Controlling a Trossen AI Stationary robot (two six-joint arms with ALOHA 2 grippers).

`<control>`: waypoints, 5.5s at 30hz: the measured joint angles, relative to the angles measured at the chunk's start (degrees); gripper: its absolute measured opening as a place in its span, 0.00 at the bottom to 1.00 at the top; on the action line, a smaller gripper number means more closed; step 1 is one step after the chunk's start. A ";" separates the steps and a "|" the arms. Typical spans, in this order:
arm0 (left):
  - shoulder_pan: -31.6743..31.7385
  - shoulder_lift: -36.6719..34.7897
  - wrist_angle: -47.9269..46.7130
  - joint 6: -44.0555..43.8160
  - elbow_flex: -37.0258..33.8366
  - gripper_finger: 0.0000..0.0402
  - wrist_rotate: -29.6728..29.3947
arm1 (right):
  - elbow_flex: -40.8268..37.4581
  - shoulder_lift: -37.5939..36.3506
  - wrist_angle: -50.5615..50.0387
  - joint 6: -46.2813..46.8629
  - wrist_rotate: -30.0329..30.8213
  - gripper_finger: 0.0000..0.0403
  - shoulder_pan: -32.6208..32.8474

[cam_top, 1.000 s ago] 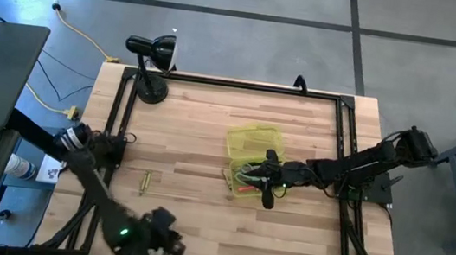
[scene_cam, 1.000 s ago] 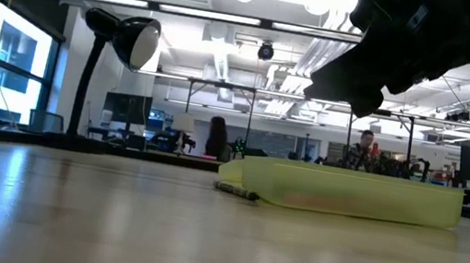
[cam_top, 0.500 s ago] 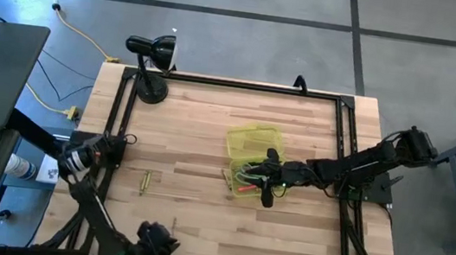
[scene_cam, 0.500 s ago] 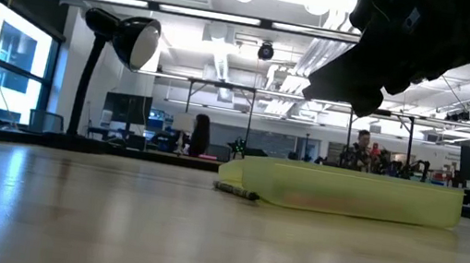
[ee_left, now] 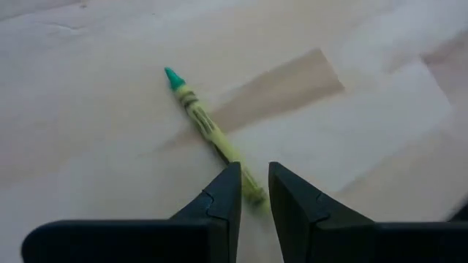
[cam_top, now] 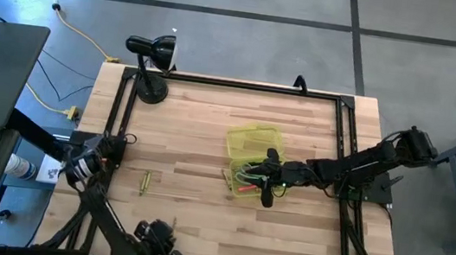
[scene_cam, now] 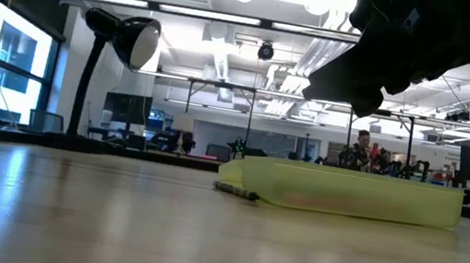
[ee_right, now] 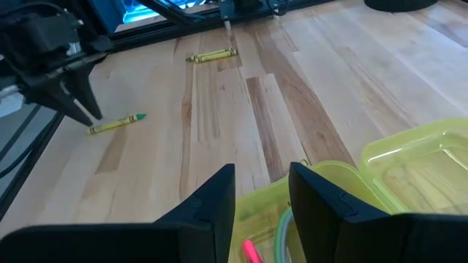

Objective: Pick & place school supplies into a supply box
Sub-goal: Put the green crayon into the yellow supply box

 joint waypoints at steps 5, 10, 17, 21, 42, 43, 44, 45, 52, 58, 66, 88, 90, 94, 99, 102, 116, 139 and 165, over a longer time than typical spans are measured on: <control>1.38 1.33 -1.28 -0.29 0.00 0.25 -0.03 | 0.00 0.00 -0.10 -0.01 0.00 0.27 0.00; 2.44 1.56 -3.50 -0.07 0.00 0.25 3.36 | 0.00 -0.02 -0.19 0.00 -0.20 0.27 0.00; 3.60 1.56 -10.31 -0.36 -0.02 0.25 -1.71 | 0.00 0.00 -0.30 0.00 -0.20 0.27 0.00; 5.27 2.02 -12.48 -0.33 -0.02 0.25 -1.19 | 0.00 0.00 -0.31 0.01 -0.50 0.27 0.00; -1.95 3.69 -7.80 -16.79 0.13 0.25 -13.48 | -0.02 0.00 -1.61 1.31 -0.29 0.27 0.00; -1.62 4.46 -7.56 -16.77 0.13 0.25 -13.00 | -0.02 0.00 -1.50 1.33 -0.24 0.27 0.00; -1.09 5.22 -7.39 -16.62 0.11 0.25 -12.27 | -0.02 0.00 -1.46 1.33 -0.22 0.27 0.00; -0.69 5.90 -7.28 -16.03 0.11 0.25 -12.64 | -0.02 0.00 -1.40 1.33 -0.22 0.27 -0.02; 0.59 7.46 -6.18 -13.00 0.13 0.25 -13.19 | -0.02 0.00 -1.39 2.58 -0.24 0.27 0.00; 0.47 7.46 -6.92 -11.58 0.13 0.25 -14.14 | -0.02 0.00 -1.26 2.58 -0.22 0.27 0.00; -0.05 1.84 -22.53 -3.73 1.14 0.25 -16.72 | -0.02 0.00 -1.23 2.58 -0.23 0.27 -0.02; -4.08 -25.78 -24.21 -7.27 -28.77 0.25 -22.95 | -0.02 0.00 -2.03 1.05 -1.31 0.27 -0.02; -4.67 -30.51 -16.39 -3.39 -33.92 0.25 -26.36 | -0.02 0.00 -2.12 0.99 -1.31 0.27 -0.02; -4.79 -38.49 3.46 7.46 -44.71 0.25 -28.52 | -0.02 0.00 -2.44 -0.22 -1.29 0.27 -0.08; -4.78 -42.64 27.55 20.11 -55.72 0.25 -29.22 | -0.02 0.00 -2.47 -0.42 -1.29 0.27 -0.09; -4.78 -42.83 34.79 26.33 -58.46 0.25 -30.22 | -0.02 0.00 -2.47 -0.42 -1.29 0.27 -0.07; 7.90 -42.33 46.24 31.35 -64.19 0.25 -15.40 | -0.02 0.00 -2.44 -0.39 -1.18 0.27 -0.15; 9.10 -40.82 55.37 53.81 -64.15 0.25 -4.64 | -0.02 0.00 -2.49 -0.42 -5.01 0.27 -0.11; 8.99 -24.61 70.17 48.61 -63.95 0.25 -10.49 | -0.02 0.00 -2.68 -0.37 -6.24 0.27 -0.11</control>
